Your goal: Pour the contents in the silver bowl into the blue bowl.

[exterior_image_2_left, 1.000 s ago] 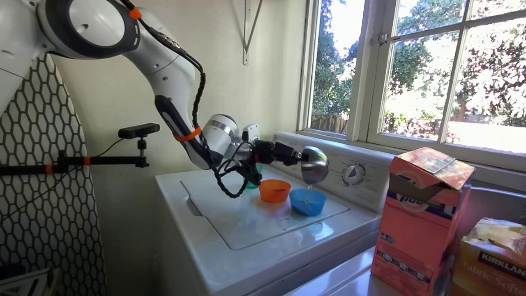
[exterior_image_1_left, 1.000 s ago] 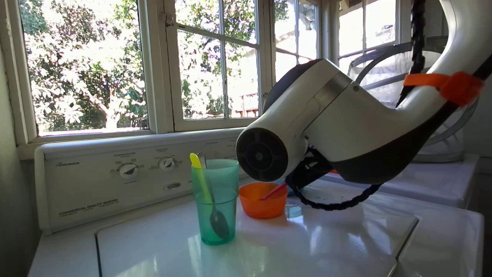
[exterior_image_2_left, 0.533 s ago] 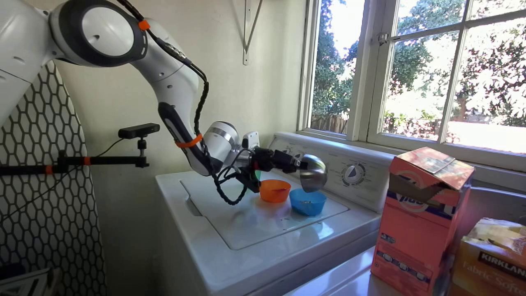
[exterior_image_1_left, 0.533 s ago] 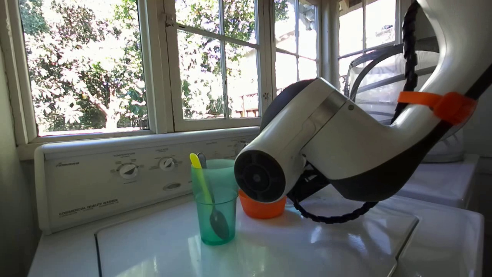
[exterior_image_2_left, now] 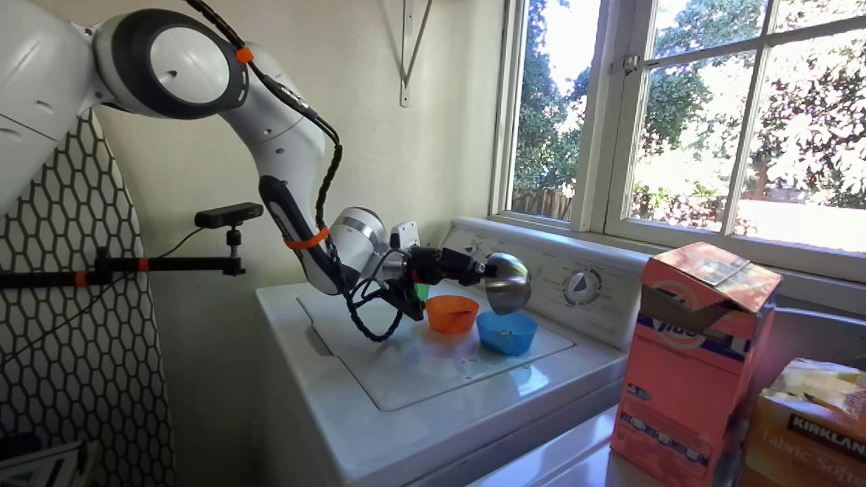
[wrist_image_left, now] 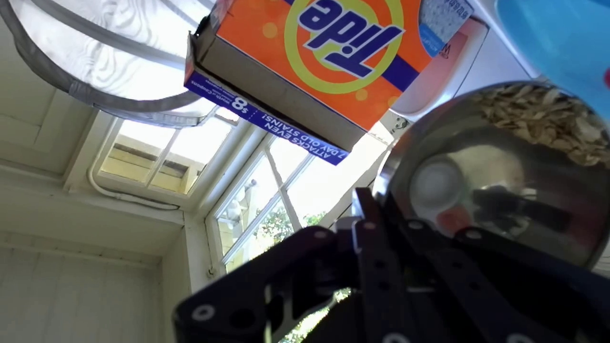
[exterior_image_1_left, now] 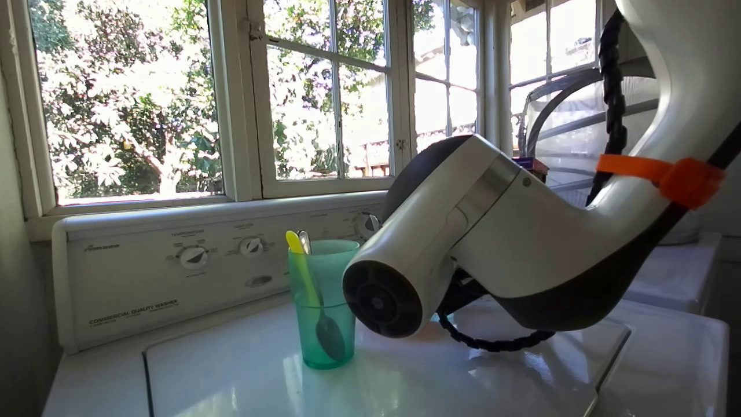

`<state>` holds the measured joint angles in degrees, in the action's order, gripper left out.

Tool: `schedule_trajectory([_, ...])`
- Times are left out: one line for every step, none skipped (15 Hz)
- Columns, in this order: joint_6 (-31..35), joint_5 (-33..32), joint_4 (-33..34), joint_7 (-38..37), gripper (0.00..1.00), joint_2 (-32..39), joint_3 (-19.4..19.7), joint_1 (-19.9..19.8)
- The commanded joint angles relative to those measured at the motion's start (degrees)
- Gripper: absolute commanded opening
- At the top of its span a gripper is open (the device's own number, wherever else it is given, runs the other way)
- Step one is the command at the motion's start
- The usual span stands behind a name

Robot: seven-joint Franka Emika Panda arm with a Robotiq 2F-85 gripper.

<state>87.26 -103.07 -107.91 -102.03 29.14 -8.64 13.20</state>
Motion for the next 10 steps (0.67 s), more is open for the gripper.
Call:
schedule_trajectory([-0.3, -0.2, 0.1, 0.1, 0.04, 0.1, -0.6, -0.5])
schedule_trajectory([-1.5, -0.3, 0.0, -0.1, 0.01, 0.0, -0.3, -0.4])
schedule_trajectory([-2.4, -0.5, -0.1, -0.3, 0.01, -0.1, -0.1, -0.3])
schedule_trajectory([-2.8, -0.7, -0.2, -0.5, 0.01, -0.2, 0.0, -0.3])
schedule_trajectory([-3.4, -0.7, -0.2, -0.4, 0.01, -0.2, 0.0, -0.3])
schedule_trajectory([-3.8, -0.9, -0.3, -0.4, 0.01, -0.4, 0.0, -0.3])
schedule_trajectory([-4.6, -1.0, -0.5, -0.7, 0.01, -0.5, 0.0, -0.2])
schedule_trajectory([-5.5, -1.2, -0.6, -1.1, 0.01, -0.6, 0.1, 0.0])
schedule_trajectory([-6.7, -1.5, -0.7, -1.4, 0.01, -0.6, 0.1, 0.2])
schedule_trajectory([-7.8, -1.8, -0.5, -1.3, 0.01, -0.2, 0.2, 0.4])
